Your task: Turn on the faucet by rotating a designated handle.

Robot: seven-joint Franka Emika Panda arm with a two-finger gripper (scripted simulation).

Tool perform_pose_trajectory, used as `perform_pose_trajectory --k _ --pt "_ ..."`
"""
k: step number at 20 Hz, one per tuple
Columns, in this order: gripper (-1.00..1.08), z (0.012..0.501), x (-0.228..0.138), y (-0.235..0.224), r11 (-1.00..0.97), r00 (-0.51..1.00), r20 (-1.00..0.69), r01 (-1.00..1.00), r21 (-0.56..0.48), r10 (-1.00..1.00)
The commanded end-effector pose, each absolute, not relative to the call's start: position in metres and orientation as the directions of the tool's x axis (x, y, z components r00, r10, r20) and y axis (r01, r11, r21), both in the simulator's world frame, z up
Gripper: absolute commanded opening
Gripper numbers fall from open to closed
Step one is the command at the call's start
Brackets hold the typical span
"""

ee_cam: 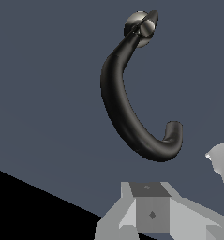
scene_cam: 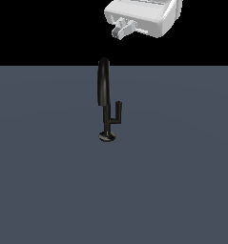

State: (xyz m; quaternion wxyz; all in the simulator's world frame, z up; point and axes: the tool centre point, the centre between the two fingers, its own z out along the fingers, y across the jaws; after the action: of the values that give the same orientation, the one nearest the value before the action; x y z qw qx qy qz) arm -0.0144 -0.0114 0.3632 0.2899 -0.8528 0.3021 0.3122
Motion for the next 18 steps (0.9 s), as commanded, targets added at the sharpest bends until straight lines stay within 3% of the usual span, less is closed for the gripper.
perform_pose_trajectory --k 1,18 --pt "-1.00 0.350 -0.002 -0.014 -0.606 0.577 -0.747 -0.736 -0.301 -0.330" --pt "-1.00 0.227 0.066 -0.027 -0.235 0.188 -0.966 -0.961 -0.143 -0.178"
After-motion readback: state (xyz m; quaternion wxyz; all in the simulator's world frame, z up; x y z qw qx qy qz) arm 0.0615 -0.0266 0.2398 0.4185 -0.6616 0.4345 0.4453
